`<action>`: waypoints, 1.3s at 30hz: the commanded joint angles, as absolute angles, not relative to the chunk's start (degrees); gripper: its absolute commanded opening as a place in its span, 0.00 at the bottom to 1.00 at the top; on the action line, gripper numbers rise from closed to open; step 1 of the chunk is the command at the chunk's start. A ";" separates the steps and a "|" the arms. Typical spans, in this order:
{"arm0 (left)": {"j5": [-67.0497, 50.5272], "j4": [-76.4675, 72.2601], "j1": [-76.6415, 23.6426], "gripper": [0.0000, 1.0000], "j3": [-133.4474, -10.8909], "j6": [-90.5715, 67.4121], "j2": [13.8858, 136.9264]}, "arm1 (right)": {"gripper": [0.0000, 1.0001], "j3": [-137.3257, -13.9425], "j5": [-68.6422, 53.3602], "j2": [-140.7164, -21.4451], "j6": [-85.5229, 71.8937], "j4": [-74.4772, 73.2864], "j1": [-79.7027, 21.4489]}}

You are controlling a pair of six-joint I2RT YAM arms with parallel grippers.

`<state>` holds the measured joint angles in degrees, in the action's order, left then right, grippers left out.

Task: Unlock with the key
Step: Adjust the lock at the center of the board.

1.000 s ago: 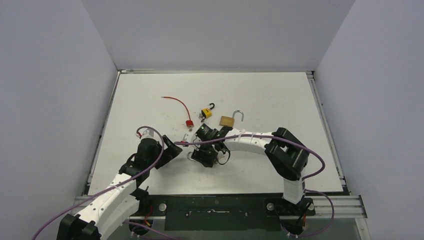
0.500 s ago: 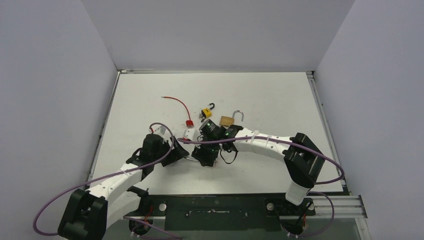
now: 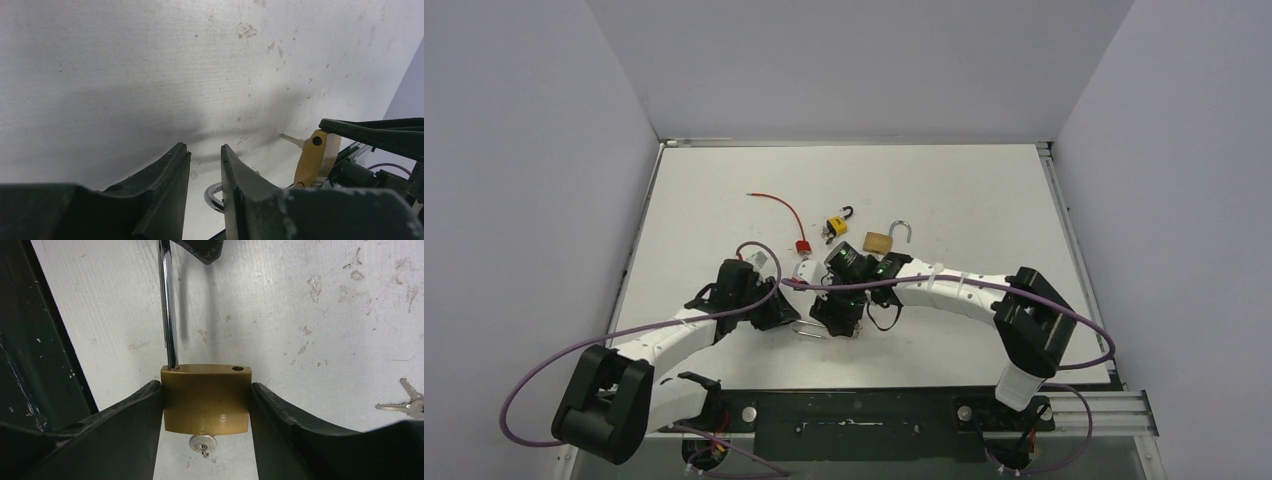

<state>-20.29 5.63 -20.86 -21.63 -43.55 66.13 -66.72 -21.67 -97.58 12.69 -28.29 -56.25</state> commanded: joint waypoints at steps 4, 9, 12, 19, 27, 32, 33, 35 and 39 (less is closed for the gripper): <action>-20.92 8.71 -20.21 0.32 -24.35 -45.42 68.77 | 0.17 -66.71 -19.51 -98.71 10.05 -21.59 -54.79; -19.76 7.96 -20.15 0.40 -24.66 -46.13 70.56 | 0.18 -67.01 -20.43 -100.55 8.54 -20.57 -52.72; -15.86 9.11 -19.77 0.43 -25.26 -46.14 70.49 | 0.18 -66.98 -19.74 -101.88 7.58 -19.94 -51.44; -4.11 14.25 -17.53 0.54 -26.41 -46.71 65.05 | 0.21 -66.96 -13.24 -104.88 3.01 -15.78 -49.47; -0.59 20.45 -16.70 0.66 -29.79 -44.35 55.49 | 0.43 -72.08 -6.72 -110.61 -1.37 -16.57 -49.58; -0.52 24.54 -16.70 0.86 -34.28 -40.01 51.98 | 0.76 -69.67 -5.94 -104.78 -4.15 -12.67 -49.68; 0.80 25.17 -16.70 0.88 -35.04 -39.77 51.28 | 0.79 -68.95 -5.35 -102.85 -5.06 -11.86 -49.62; 3.14 26.66 -16.70 0.92 -36.79 -38.84 50.18 | 0.84 -67.12 -3.21 -98.51 -7.04 -10.06 -49.48; 6.78 28.19 -16.70 0.95 -40.16 -35.72 48.36 | 0.88 -63.21 5.60 -87.85 -12.17 -8.57 -48.12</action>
